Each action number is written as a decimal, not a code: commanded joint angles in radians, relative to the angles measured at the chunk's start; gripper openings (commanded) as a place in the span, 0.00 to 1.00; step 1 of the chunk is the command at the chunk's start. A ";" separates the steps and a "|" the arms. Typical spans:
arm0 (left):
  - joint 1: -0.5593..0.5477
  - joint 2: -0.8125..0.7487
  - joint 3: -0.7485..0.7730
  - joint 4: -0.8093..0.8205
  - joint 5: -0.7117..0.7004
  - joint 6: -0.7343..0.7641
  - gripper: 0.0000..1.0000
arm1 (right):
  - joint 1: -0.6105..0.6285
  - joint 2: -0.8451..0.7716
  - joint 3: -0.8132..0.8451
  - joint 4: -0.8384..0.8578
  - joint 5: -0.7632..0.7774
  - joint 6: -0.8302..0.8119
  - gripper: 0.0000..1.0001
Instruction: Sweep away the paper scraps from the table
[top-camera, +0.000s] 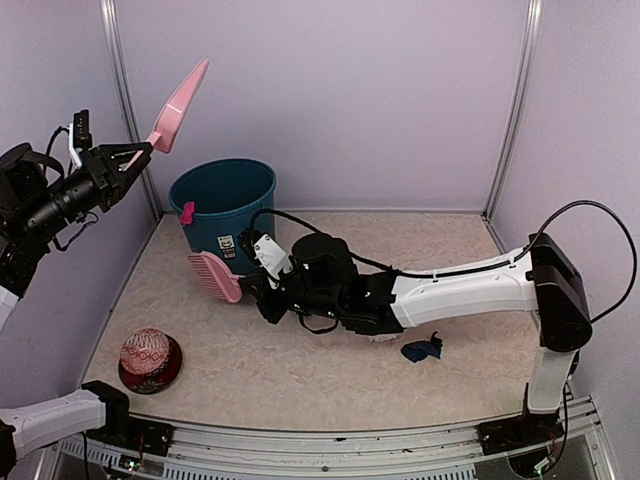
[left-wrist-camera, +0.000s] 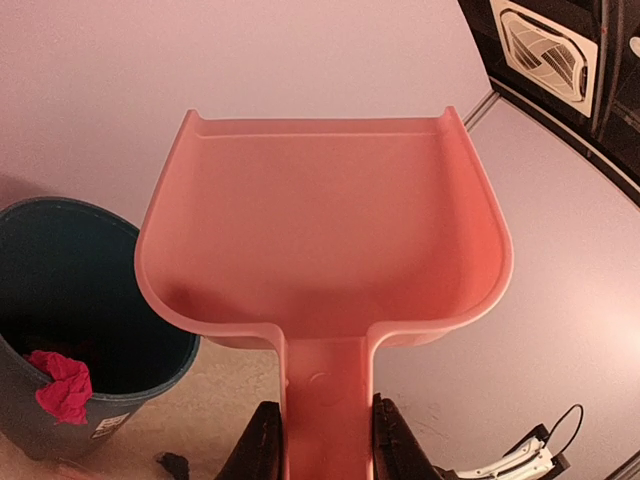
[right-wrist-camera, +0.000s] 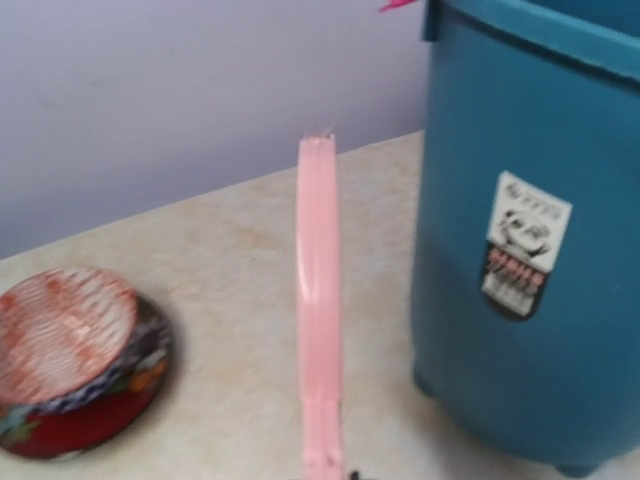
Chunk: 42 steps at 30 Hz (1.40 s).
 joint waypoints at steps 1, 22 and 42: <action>0.005 -0.028 0.053 -0.092 -0.076 0.088 0.00 | 0.013 0.053 0.100 0.067 0.131 -0.019 0.00; 0.005 -0.011 0.060 -0.100 -0.101 0.115 0.00 | 0.017 0.027 0.173 0.130 0.167 -0.038 0.00; 0.005 0.010 -0.006 -0.096 -0.128 0.159 0.00 | -0.007 -0.417 -0.291 0.077 0.333 0.119 0.00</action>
